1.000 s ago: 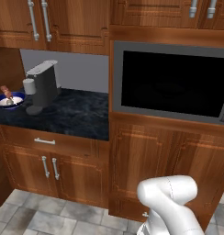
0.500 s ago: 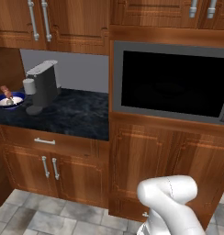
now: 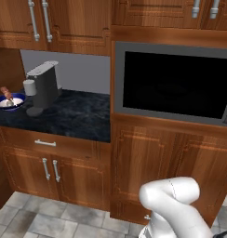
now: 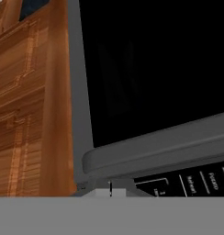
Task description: Place the bowl containing the potato and fish in the microwave. Close the microwave door and press the start button to microwave the meal.
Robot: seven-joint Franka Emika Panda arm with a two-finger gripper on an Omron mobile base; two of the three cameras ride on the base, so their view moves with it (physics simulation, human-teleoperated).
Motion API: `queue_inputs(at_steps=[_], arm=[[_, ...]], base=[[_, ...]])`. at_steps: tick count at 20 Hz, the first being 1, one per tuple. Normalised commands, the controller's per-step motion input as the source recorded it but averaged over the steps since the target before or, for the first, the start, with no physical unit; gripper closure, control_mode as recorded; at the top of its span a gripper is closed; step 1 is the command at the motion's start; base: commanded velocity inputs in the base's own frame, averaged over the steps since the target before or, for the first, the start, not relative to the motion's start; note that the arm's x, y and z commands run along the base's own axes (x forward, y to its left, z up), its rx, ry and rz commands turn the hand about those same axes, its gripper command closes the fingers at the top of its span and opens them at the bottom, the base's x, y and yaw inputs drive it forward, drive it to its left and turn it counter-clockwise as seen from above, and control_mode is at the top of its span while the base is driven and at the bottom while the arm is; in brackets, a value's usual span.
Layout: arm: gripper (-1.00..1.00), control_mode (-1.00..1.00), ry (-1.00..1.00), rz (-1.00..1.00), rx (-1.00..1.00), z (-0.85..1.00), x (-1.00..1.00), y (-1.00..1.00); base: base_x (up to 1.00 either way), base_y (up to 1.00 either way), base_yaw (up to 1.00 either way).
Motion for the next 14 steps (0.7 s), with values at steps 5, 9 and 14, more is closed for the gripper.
queue_inputs(at_steps=[5, 9, 14], arm=[[1.00, -1.00, 0.00, 0.00, 0.00, -0.15, 0.27, -0.18], [1.00, -1.00, 0.00, 0.00, 0.00, -0.20, 0.26, -0.06], [1.00, -1.00, 0.00, 0.00, 0.00, -0.16, 0.27, -0.11]], base=[[0.00, 0.00, 0.00], [0.00, 0.00, 0.00], [0.00, 0.00, 0.00]])
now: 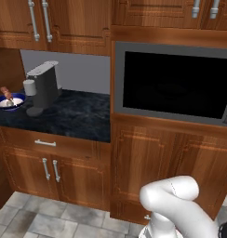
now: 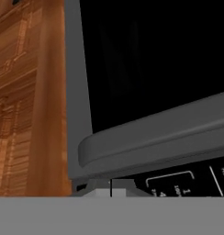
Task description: Place the bowl containing the potato and fish in the microwave. Close the microwave door and press the start button to microwave the meal.
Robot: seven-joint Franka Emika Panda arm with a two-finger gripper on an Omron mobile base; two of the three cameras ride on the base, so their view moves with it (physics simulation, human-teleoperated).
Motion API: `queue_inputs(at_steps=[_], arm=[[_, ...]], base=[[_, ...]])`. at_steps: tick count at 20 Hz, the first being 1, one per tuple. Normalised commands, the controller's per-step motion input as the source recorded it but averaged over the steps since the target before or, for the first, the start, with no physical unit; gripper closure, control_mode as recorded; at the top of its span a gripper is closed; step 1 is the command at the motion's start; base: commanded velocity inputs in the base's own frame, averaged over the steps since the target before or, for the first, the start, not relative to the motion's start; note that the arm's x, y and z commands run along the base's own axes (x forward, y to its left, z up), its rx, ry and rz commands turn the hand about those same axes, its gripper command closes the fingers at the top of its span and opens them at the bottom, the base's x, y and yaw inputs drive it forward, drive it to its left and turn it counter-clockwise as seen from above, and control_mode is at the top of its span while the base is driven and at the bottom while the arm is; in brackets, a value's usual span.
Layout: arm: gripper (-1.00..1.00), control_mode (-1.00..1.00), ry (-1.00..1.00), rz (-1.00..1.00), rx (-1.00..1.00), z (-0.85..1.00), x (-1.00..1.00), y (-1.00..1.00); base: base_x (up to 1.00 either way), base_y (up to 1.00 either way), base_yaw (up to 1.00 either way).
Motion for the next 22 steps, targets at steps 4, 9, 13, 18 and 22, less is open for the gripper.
queue_inputs(at_steps=[4, 9, 13, 18, 22], arm=[[1.00, -1.00, 0.00, 0.00, 0.00, -0.13, 0.22, -0.15], [1.00, -1.00, 0.00, 0.00, 0.00, -0.13, 0.22, -0.15], [1.00, -1.00, 0.00, 0.00, 0.00, -0.08, 0.24, -0.19], [1.00, -1.00, 0.00, 0.00, 0.00, -0.08, 0.24, -0.19], [1.00, -1.00, 0.00, 0.00, 0.00, -0.17, 0.23, -0.16]], base=[[0.00, 0.00, 0.00], [0.00, 0.00, 0.00], [0.00, 0.00, 0.00], [0.00, 0.00, 0.00], [0.00, 0.00, 0.00]])
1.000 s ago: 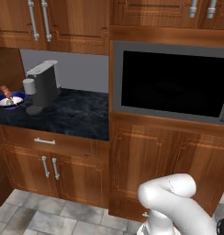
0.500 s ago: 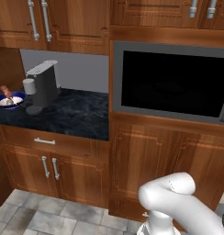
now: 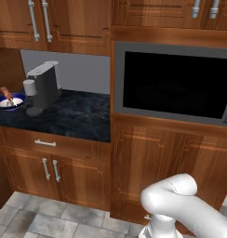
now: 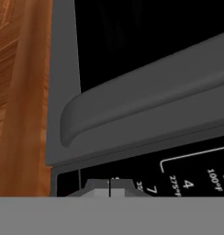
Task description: Place the bowl containing the potato and fish in the microwave. Close the microwave door and press the start button to microwave the meal.
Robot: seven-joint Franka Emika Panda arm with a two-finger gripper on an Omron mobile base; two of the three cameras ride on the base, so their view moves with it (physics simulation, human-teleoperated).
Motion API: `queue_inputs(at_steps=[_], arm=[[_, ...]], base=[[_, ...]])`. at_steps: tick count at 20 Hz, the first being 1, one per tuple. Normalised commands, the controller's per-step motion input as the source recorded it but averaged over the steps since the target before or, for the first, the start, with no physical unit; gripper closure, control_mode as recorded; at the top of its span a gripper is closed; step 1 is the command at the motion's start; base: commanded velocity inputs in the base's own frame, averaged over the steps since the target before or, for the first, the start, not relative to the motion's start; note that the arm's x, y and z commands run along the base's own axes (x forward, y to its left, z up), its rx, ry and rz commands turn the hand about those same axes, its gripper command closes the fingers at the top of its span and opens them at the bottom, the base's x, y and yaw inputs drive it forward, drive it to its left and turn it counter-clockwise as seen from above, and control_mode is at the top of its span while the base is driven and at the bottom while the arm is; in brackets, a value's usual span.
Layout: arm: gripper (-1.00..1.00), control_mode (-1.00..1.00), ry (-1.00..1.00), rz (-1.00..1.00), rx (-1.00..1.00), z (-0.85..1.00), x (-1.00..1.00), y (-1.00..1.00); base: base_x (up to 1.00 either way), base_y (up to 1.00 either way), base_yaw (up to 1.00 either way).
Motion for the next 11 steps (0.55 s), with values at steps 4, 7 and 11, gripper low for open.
queue_inputs(at_steps=[4, 7, 11], arm=[[1.00, -1.00, -0.03, 0.00, 0.00, -0.30, 0.26, -0.14], [1.00, -1.00, -0.13, -0.01, -0.03, -0.48, 0.29, -0.15], [1.00, -1.00, -0.04, -0.08, -0.02, -0.36, 0.45, -0.40]], base=[[0.00, 0.00, 0.00], [0.00, 0.00, 0.00], [0.00, 0.00, 0.00]])
